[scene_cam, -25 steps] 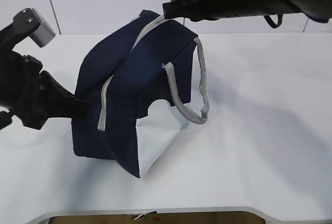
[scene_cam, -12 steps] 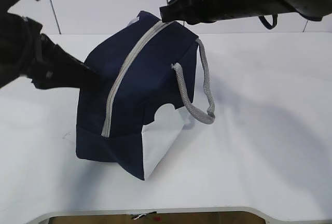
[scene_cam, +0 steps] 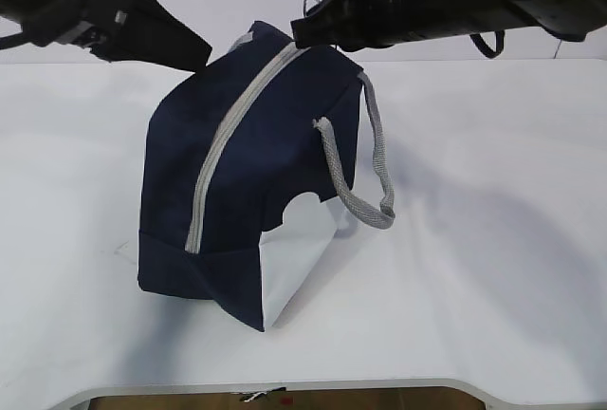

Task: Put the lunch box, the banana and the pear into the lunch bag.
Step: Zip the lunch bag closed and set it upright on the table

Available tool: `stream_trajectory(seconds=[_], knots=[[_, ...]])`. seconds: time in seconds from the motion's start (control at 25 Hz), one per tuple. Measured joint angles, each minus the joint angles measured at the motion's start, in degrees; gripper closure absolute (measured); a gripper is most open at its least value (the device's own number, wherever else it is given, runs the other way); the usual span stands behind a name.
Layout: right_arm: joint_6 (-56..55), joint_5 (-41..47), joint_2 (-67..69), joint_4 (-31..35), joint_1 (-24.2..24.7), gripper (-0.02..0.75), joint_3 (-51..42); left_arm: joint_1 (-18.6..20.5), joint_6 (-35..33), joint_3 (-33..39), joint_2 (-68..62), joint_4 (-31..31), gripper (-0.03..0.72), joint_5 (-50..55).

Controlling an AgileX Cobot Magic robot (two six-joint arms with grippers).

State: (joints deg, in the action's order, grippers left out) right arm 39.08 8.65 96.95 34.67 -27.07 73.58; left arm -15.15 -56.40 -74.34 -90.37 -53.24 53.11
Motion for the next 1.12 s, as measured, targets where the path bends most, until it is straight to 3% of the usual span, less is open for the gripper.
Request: stream_trajectory(seconds=[0.32,0.68,0.76,0.96,1.12], knots=[[0.1,0.0,0.0,0.0,0.0,0.721,0.0,0.0,3.2,-7.9,-8.6,-0.7,0.287,6.1],[0.1,0.5,1.1,0.0,0.1,0.721,0.0,0.0,6.1,-9.3,-12.3,-1.2,0.359,8.7],[0.1,0.5,1.1,0.0,0.1,0.721,0.0,0.0,6.2,-9.3,-12.4,-1.2,0.4,8.9],[0.1,0.7,1.1,0.0,0.1,0.721,0.0,0.0,6.4,-9.4,-12.4,0.0,0.641,10.3],[0.1,2.6,1.1,0.0,0.1,0.721,0.7,0.0,6.4,-10.4,-12.4,2.4,0.661,12.1]])
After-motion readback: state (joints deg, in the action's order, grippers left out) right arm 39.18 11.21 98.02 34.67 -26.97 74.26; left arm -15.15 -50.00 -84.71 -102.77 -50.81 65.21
